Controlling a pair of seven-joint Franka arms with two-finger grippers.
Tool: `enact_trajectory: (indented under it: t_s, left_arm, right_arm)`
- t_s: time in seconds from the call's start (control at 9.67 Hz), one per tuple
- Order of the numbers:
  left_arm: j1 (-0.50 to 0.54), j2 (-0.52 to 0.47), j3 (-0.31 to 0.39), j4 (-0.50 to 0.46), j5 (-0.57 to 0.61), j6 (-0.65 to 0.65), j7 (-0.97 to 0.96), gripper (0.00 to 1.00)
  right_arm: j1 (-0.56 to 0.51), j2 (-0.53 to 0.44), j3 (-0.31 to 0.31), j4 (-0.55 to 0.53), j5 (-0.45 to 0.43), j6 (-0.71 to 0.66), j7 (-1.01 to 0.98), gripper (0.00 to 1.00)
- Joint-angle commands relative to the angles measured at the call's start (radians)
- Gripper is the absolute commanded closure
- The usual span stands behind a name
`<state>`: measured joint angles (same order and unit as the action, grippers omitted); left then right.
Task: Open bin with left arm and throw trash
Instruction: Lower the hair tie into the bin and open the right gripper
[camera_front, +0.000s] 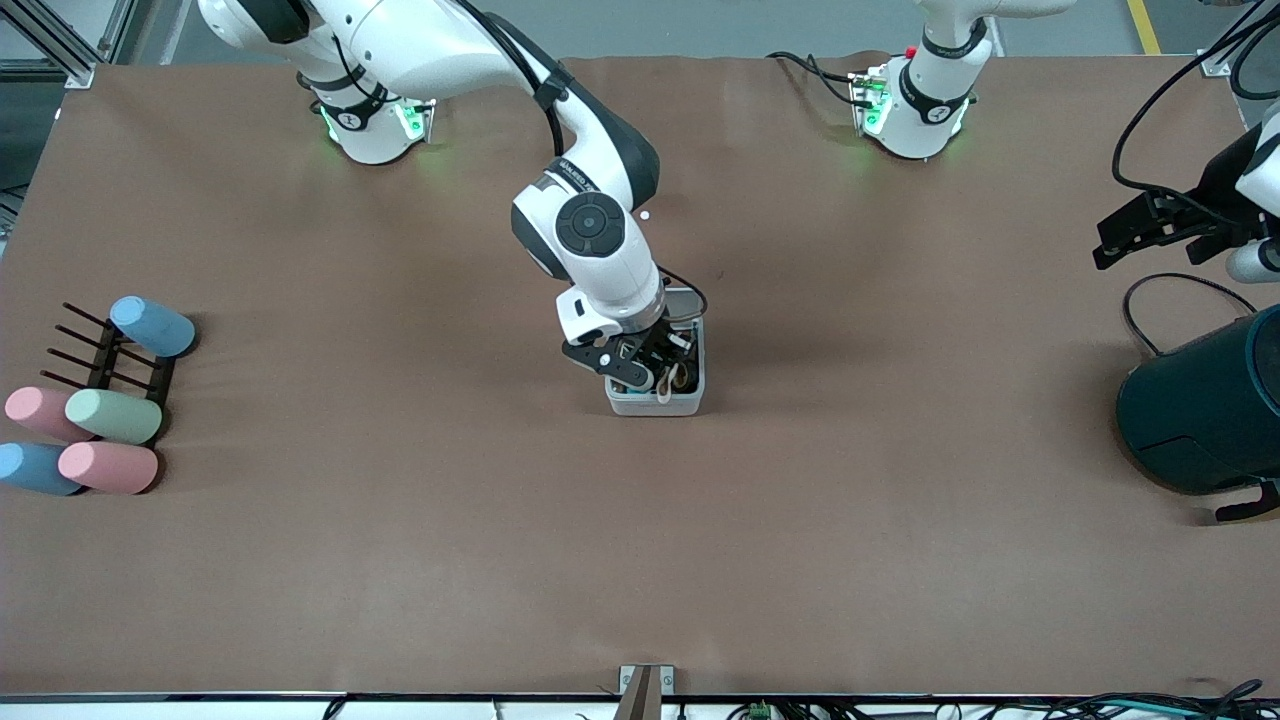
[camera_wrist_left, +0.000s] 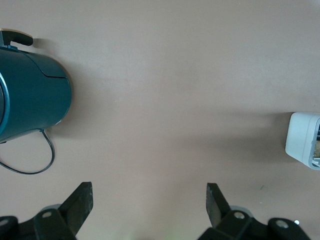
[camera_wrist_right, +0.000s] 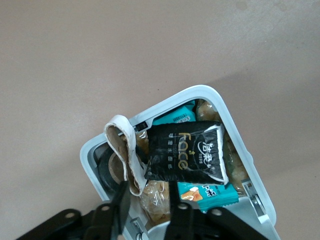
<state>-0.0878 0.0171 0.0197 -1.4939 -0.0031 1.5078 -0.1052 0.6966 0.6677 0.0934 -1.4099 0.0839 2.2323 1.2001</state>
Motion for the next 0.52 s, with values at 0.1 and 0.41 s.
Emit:
enact_trajectory:
  t_s: [0.1, 0.41]
  left_arm:
    - [0.000, 0.003, 0.005, 0.011, -0.002, 0.005, 0.008, 0.00]
    - [0.002, 0.003, 0.006, 0.011, -0.002, 0.005, 0.021, 0.00]
  right_arm:
    - [-0.037, -0.011, -0.003, 0.017, 0.031, -0.025, 0.003, 0.44]
    - [-0.173, -0.127, -0.003, 0.022, 0.066, -0.214, -0.004, 0.43]
